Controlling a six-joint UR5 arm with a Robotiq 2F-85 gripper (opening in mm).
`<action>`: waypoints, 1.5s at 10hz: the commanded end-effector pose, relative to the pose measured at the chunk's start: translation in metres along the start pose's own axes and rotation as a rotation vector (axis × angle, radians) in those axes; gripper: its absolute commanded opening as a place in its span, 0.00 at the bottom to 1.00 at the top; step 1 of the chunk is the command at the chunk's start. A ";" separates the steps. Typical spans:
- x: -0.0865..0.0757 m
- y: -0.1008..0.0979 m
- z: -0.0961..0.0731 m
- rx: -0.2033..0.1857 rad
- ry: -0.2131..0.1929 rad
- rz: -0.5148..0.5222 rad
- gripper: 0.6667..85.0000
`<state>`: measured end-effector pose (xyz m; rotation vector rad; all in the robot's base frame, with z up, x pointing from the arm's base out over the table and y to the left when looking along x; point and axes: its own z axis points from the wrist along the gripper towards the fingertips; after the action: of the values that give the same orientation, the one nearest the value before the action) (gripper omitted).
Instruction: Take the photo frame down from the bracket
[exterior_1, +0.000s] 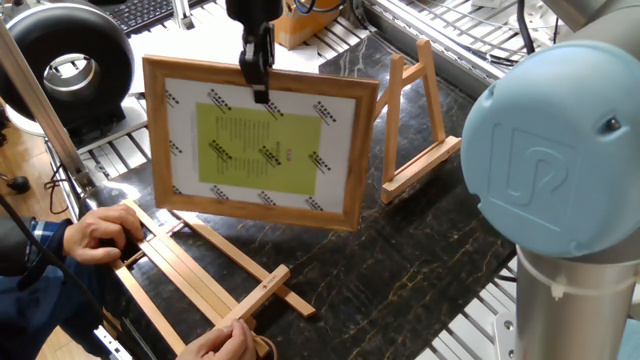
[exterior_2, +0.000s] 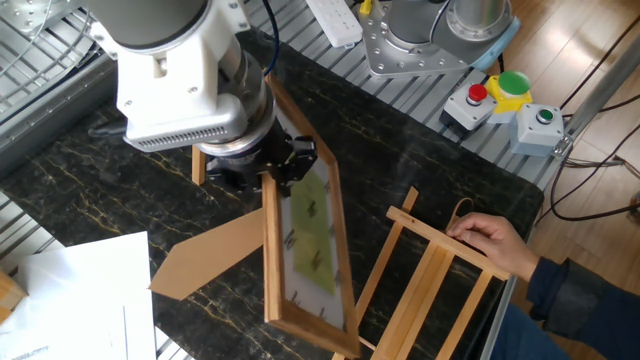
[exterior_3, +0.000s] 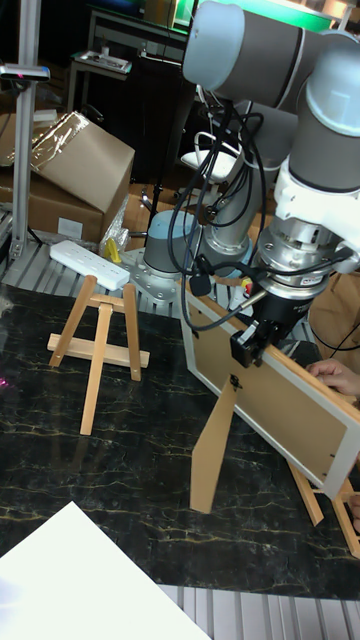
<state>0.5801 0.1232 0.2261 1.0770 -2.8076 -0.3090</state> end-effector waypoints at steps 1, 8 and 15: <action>-0.013 0.007 -0.002 -0.023 -0.045 0.057 0.01; -0.009 0.016 -0.002 -0.054 -0.030 -0.007 0.01; -0.023 -0.023 -0.004 -0.147 -0.069 -0.161 0.01</action>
<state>0.5976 0.1308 0.2297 1.2010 -2.7410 -0.4963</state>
